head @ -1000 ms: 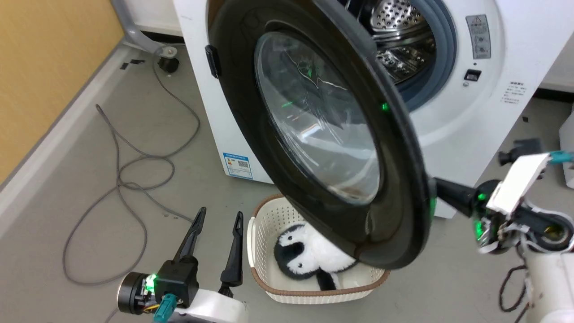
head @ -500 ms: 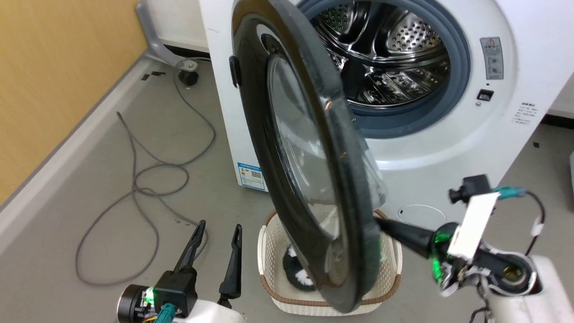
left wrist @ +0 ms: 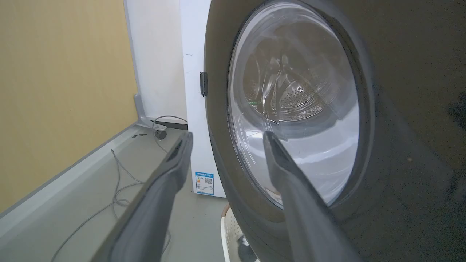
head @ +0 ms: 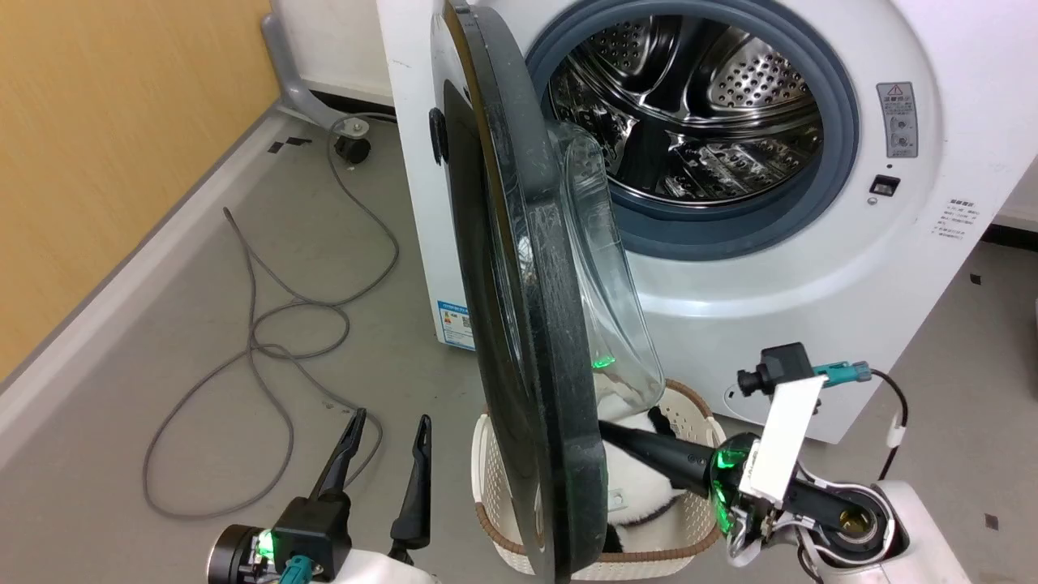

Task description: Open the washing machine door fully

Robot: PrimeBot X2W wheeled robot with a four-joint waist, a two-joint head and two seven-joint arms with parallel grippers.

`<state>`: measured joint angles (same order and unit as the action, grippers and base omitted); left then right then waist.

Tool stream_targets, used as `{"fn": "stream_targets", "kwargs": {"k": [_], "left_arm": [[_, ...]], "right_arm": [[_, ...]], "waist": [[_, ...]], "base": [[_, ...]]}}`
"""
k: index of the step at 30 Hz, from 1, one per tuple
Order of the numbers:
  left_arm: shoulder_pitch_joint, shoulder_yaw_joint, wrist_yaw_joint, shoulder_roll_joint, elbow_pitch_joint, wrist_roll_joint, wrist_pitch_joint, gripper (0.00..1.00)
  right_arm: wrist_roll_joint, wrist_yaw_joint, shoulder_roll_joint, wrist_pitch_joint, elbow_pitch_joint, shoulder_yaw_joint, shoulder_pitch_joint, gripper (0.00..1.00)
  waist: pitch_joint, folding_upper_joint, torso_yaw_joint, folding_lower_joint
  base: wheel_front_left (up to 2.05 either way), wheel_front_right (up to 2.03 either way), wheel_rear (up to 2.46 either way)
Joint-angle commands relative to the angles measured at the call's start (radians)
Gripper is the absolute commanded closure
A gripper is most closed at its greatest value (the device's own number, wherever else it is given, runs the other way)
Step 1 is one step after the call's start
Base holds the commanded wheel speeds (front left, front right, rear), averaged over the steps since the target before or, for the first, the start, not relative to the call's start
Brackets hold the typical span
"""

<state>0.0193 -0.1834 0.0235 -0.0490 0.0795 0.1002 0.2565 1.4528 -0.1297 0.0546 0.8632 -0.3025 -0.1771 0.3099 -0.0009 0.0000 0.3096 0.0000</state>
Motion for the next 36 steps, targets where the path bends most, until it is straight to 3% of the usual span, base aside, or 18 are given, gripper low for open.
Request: {"fn": "stream_targets", "kwargs": {"k": [1, 6, 9, 13, 17, 21, 23, 26, 36], "left_arm": [[0.009, 0.001, 0.000, -0.001, 0.002, 0.003, 0.005, 0.00], [0.017, 0.009, 0.003, -0.001, -0.004, 0.005, 0.005, 0.00], [0.016, 0.014, 0.004, -0.001, -0.006, 0.008, 0.005, 0.00], [0.006, 0.026, 0.003, -0.001, -0.007, 0.010, 0.005, 0.00], [0.000, 0.047, -0.010, -0.007, -0.006, 0.002, 0.005, 0.00], [0.010, 0.065, -0.020, -0.009, -0.008, -0.003, 0.005, 0.00], [0.017, 0.071, -0.025, -0.008, -0.008, -0.003, 0.005, 0.00], [0.026, 0.076, -0.029, -0.007, -0.007, -0.002, 0.005, 0.00], [0.040, 0.079, -0.040, -0.004, -0.012, -0.004, 0.005, 0.00]], "right_arm": [[-0.004, -0.001, -0.004, -0.009, 0.009, 0.002, -0.005, 1.00], [-0.061, -0.001, 0.018, -0.084, 0.073, 0.040, 0.003, 1.00], [-0.172, -0.001, 0.080, -0.178, 0.164, 0.041, 0.008, 1.00], [-0.362, -0.001, 0.192, -0.386, 0.283, 0.004, 0.001, 1.00], [-0.594, -0.001, 0.332, -0.636, 0.326, -0.065, -0.023, 1.00], [-0.766, -0.001, 0.385, -0.856, 0.294, -0.059, -0.068, 1.00], [-0.849, -0.001, 0.382, -0.930, 0.268, -0.030, -0.101, 1.00], [-0.933, -0.001, 0.327, -0.987, 0.242, 0.040, -0.159, 1.00], [-1.181, -0.001, 0.136, -1.043, 0.323, 0.224, -0.353, 1.00]], "waist": [[-0.001, 0.0000, -0.002, 0.0000], [-0.005, 0.0000, -0.028, 0.0000], [-0.004, 0.0000, -0.049, 0.0000], [-0.001, 0.0000, -0.077, 0.0000], [-0.003, 0.0000, -0.099, 0.0000], [-0.010, 0.0000, -0.122, 0.0000], [-0.014, 0.0000, -0.130, 0.0000], [-0.016, 0.0000, -0.144, 0.0000], [-0.013, 0.0000, -0.174, 0.0000]], "base": [[0.00, 0.00, 0.00], [0.00, 0.00, 0.00], [0.00, 0.00, 0.00], [0.00, 0.00, 0.00], [0.00, 0.00, 0.00], [0.00, 0.00, 0.00], [0.00, 0.00, 0.00], [0.00, 0.00, 0.00], [0.00, 0.00, 0.00]]}}
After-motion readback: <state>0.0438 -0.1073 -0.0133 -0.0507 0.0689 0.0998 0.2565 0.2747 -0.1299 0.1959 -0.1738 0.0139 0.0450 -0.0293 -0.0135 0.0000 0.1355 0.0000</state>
